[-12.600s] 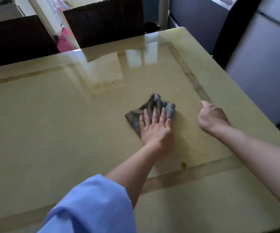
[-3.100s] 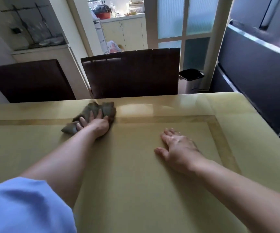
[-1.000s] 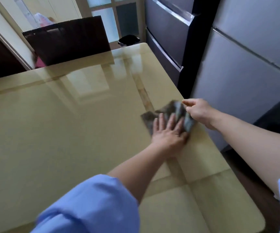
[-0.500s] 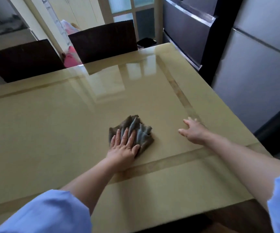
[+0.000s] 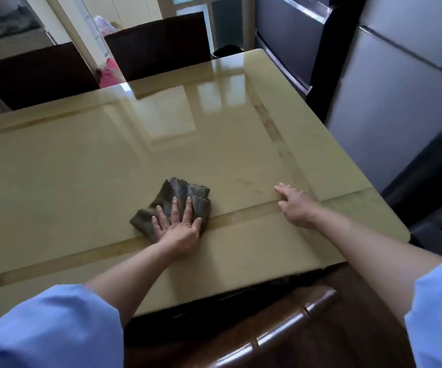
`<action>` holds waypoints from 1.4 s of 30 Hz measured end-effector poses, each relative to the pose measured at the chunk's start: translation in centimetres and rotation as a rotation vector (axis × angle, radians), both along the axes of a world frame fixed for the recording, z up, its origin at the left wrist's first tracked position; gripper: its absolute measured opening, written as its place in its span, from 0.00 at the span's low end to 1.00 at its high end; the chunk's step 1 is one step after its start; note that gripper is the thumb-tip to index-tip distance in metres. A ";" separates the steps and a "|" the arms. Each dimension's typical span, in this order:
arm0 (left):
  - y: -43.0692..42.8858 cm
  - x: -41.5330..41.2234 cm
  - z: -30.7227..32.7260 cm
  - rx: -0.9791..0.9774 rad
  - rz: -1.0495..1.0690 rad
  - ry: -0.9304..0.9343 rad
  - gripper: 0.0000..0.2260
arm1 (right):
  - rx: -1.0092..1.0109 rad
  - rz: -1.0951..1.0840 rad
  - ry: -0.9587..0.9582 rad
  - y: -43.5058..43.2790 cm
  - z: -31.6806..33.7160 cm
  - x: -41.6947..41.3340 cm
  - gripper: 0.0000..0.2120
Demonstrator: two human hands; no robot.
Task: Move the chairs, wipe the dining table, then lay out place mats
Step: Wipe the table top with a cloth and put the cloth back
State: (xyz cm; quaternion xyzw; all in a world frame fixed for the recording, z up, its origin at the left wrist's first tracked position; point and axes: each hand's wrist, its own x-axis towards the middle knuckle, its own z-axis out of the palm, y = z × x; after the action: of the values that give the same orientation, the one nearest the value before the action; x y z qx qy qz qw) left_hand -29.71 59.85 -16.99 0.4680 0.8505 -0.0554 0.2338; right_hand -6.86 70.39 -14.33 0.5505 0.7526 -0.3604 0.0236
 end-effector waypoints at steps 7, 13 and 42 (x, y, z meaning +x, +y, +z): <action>3.9 16.1 0.5 0.009 -0.604 -0.053 0.25 | 0.053 -0.297 -0.037 -1.2 0.7 11.8 0.25; 3.9 21.0 0.6 0.072 -1.030 -0.018 0.23 | 0.120 -0.477 -0.126 -1.8 1.4 14.8 0.23; -7.1 -13.6 -0.1 0.011 0.081 -0.005 0.26 | 0.053 0.181 -0.550 -5.6 2.9 -8.7 0.15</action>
State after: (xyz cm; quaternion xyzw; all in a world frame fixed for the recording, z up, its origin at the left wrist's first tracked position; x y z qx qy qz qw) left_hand -43.31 52.77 -17.06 0.4346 0.8684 -0.0400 0.2354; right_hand -15.55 64.82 -11.40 0.5586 0.7732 -0.1744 0.2444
